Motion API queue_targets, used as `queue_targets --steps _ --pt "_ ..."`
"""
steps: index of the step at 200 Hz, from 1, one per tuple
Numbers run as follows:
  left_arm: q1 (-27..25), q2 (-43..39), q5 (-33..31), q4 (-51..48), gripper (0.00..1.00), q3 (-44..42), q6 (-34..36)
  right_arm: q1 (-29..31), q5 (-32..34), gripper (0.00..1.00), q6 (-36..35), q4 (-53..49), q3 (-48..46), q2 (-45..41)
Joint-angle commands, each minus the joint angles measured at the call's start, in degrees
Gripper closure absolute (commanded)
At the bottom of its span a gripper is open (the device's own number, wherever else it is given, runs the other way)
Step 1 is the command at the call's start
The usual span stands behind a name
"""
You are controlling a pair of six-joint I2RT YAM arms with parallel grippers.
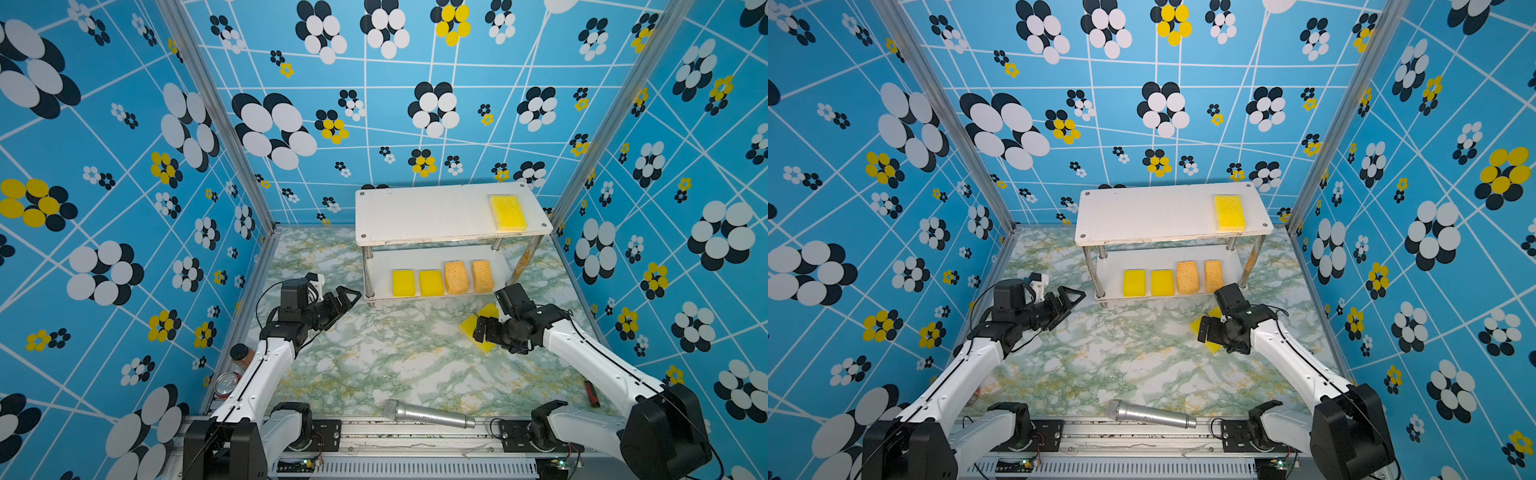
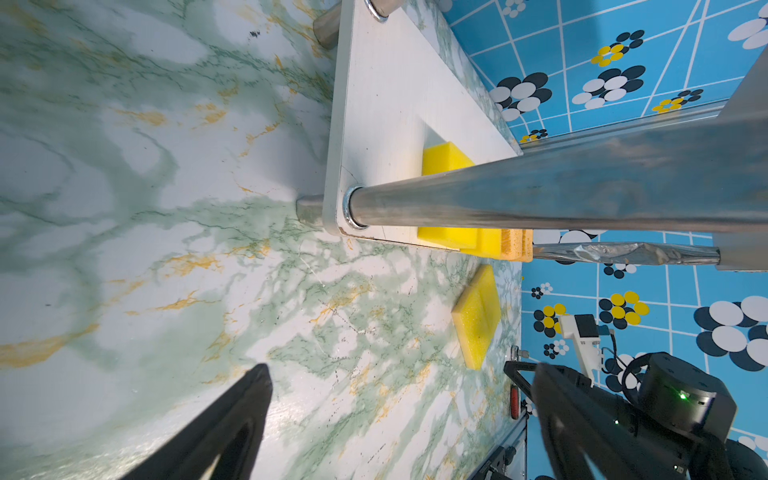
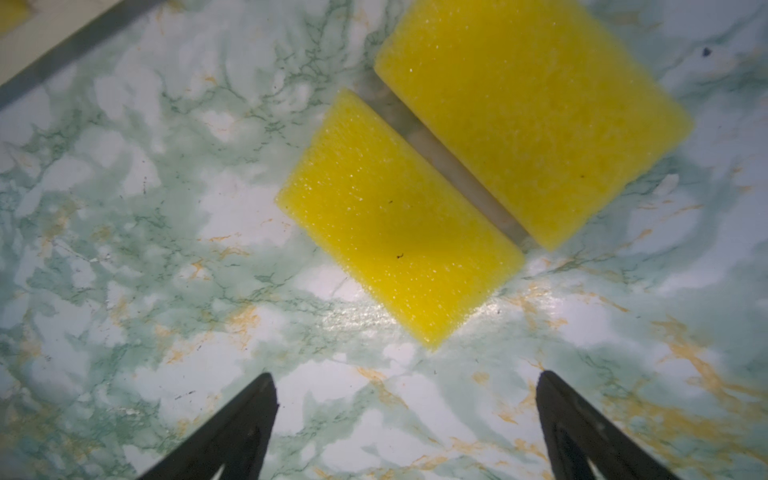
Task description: Place and organize the cleaning sponges onto the shelf
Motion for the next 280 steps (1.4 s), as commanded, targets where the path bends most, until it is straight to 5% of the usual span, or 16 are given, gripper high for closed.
queue_targets --steps 1,144,280 --pt "0.4 -1.2 0.0 -1.2 0.01 0.4 1.4 0.3 2.8 0.01 -0.5 0.4 1.1 2.6" --pt "1.4 -2.7 -0.3 -2.9 0.01 0.5 1.9 0.2 6.0 0.01 -17.9 -6.1 11.3 17.3" --pt "1.9 -3.0 -0.2 -3.6 0.01 0.2 2.0 2.0 4.9 0.02 -21.6 -5.3 12.1 20.9"
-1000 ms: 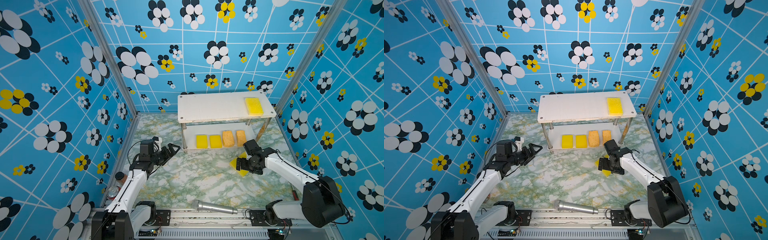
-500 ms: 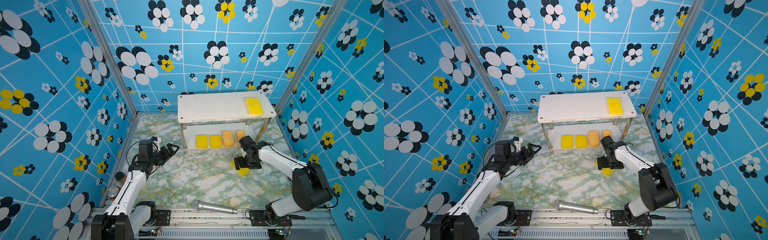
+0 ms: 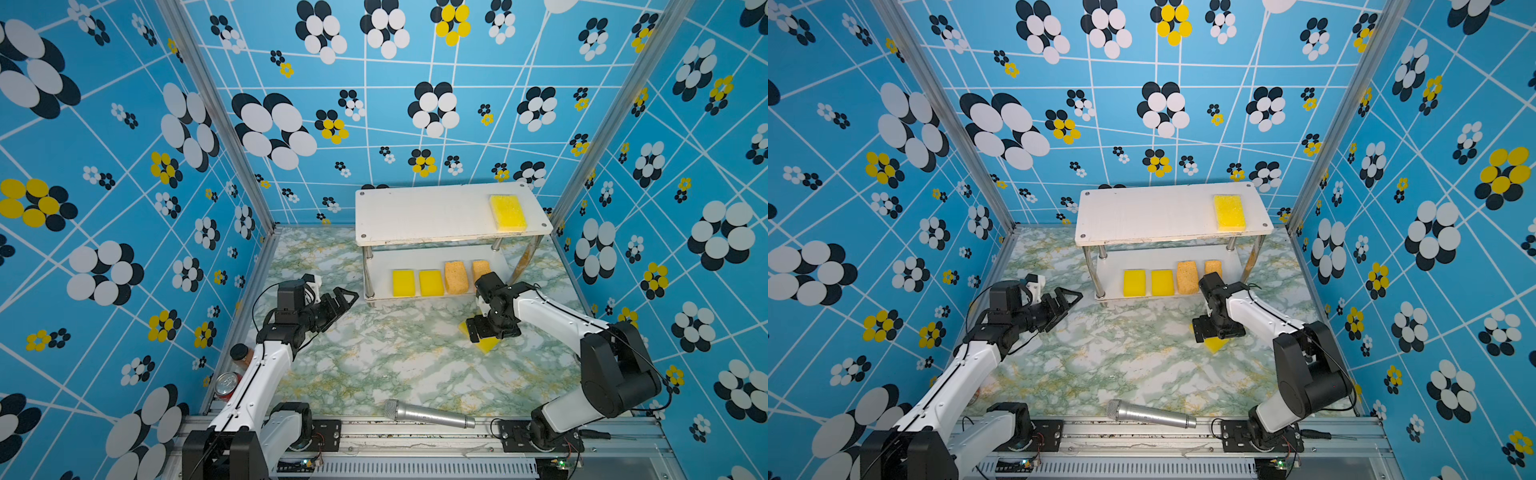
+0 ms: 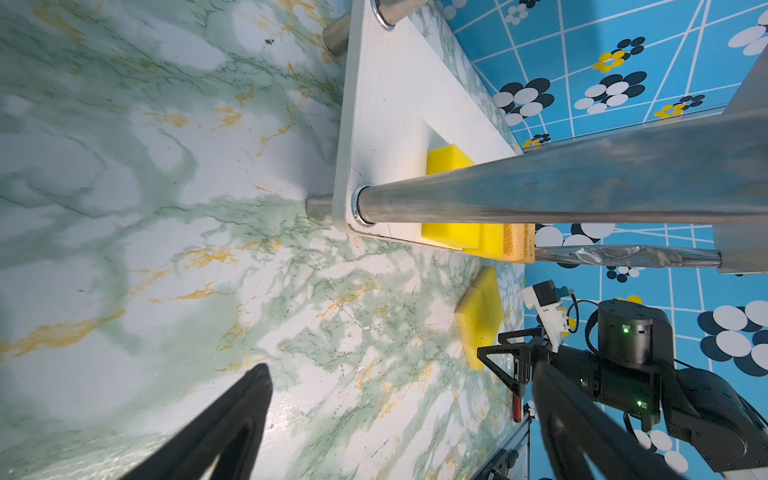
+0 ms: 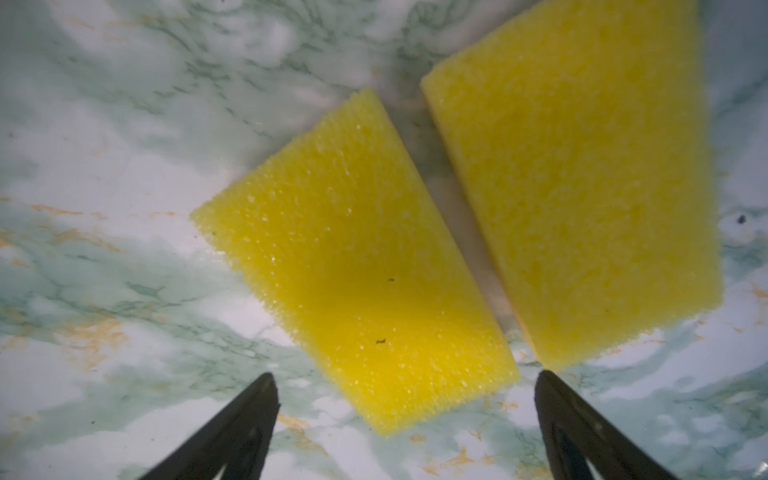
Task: Place and organize the cleaning sponges onto the shelf
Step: 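Lower the open right gripper around the yellow sponge nearer the robot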
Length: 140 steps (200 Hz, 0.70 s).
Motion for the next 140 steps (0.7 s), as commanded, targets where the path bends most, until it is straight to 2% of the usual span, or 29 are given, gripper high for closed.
queue_targets --steps 1,140 --pt "0.7 -0.9 -0.1 -1.0 0.01 0.2 1.2 0.8 0.3 0.02 -0.7 -1.4 1.6 1.3" --pt "1.6 -1.6 0.2 -1.8 0.01 -0.1 1.6 1.0 2.6 0.02 -0.5 -1.4 2.5 5.8"
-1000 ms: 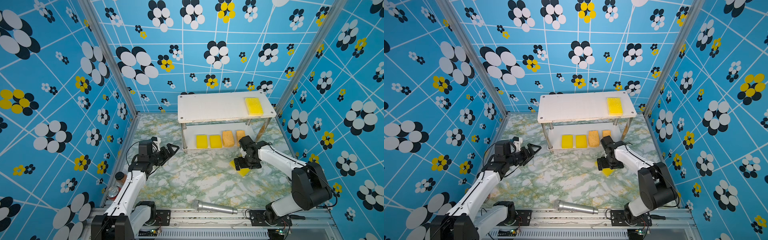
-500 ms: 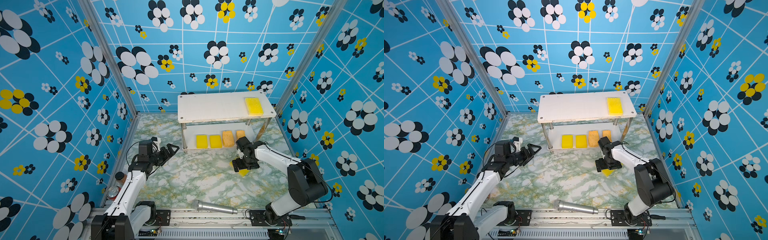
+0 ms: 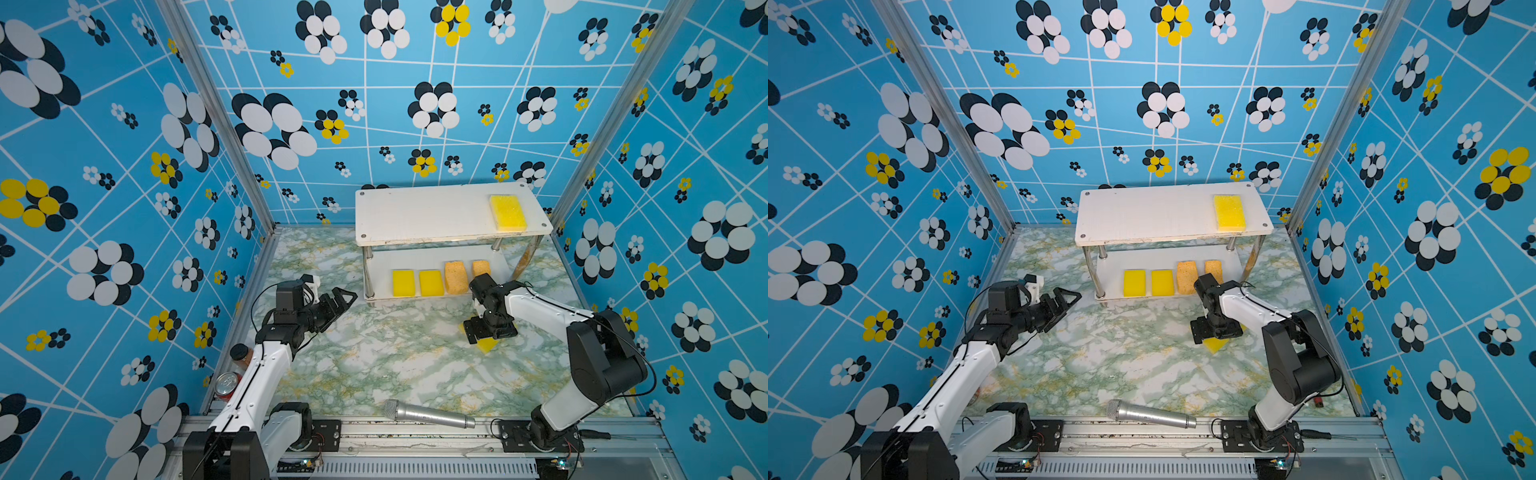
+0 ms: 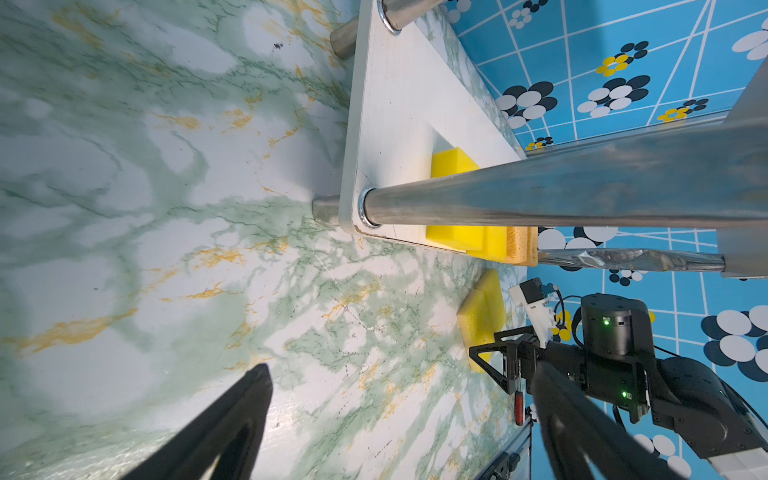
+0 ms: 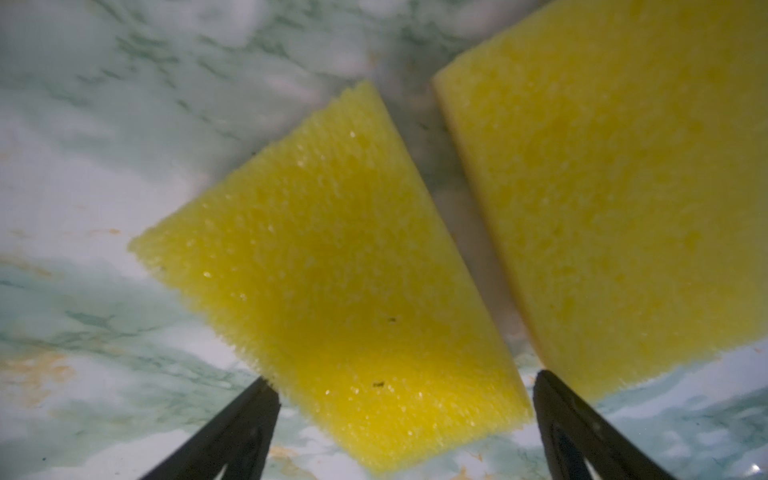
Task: Place and organize the cleaning sponges onto the shelf
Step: 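Lower the open right gripper around the yellow sponge nearer the robot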
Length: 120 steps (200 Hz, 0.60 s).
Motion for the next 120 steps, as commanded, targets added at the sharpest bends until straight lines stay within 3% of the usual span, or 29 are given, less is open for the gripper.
queue_targets --steps 1,120 --pt "0.8 -1.3 0.2 -1.1 0.01 -0.1 1.1 0.3 1.1 0.02 -0.5 -1.4 1.1 1.0" --pt "1.0 -1.4 0.4 -1.1 0.01 -0.3 1.1 3.5 0.9 0.06 -0.5 -0.5 2.6 4.0"
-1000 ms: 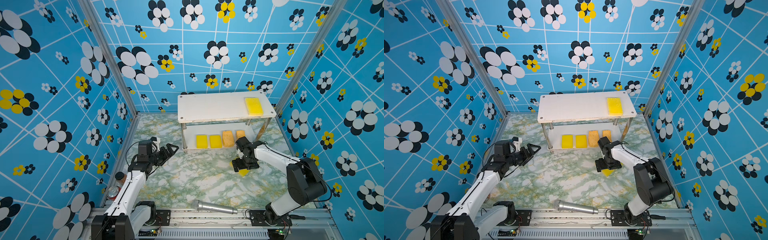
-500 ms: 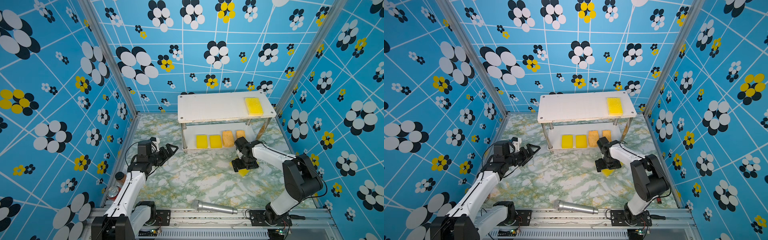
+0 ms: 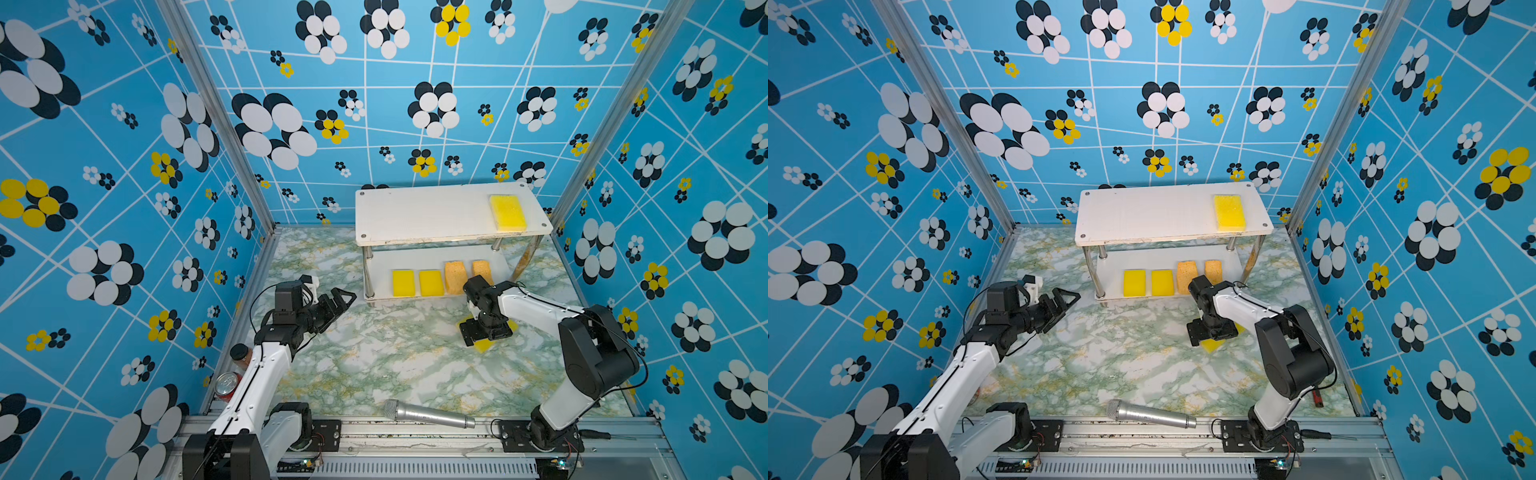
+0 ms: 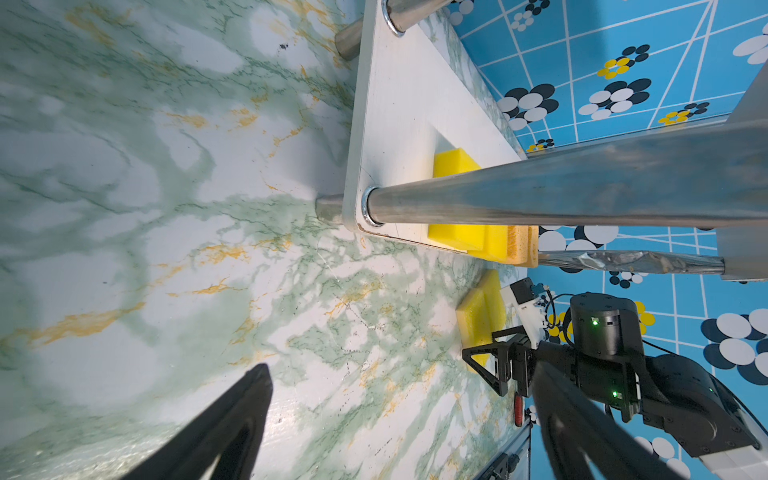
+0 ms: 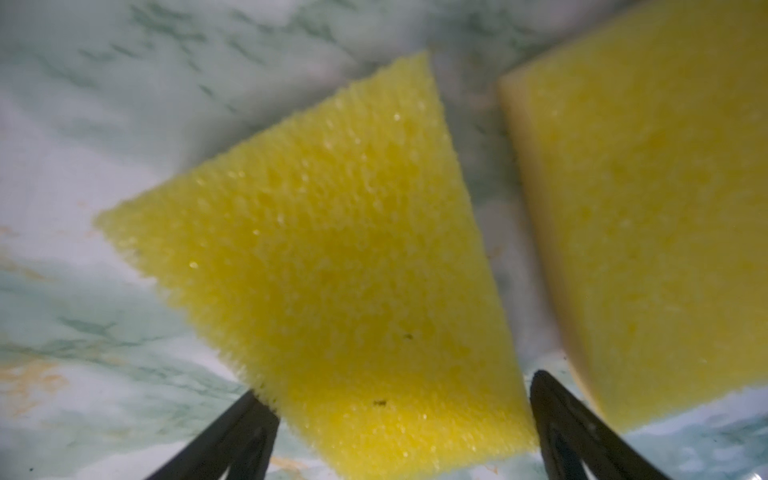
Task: Place and organize the cleaning sponges onto the shelf
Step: 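Lower the open right gripper around the yellow sponge nearer the robot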
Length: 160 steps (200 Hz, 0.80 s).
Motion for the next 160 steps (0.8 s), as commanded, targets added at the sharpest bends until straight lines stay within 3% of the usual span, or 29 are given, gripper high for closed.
queue_targets --steps 1,160 --pt "0.6 -1.0 0.4 -0.4 0.01 -0.3 1.1 0.9 0.8 0.06 -0.3 -0.7 1.6 1.4" --pt "0.9 -1.0 0.7 -0.2 0.01 -0.6 1.0 5.2 3.9 0.15 1.3 2.9 -0.6 -1.3"
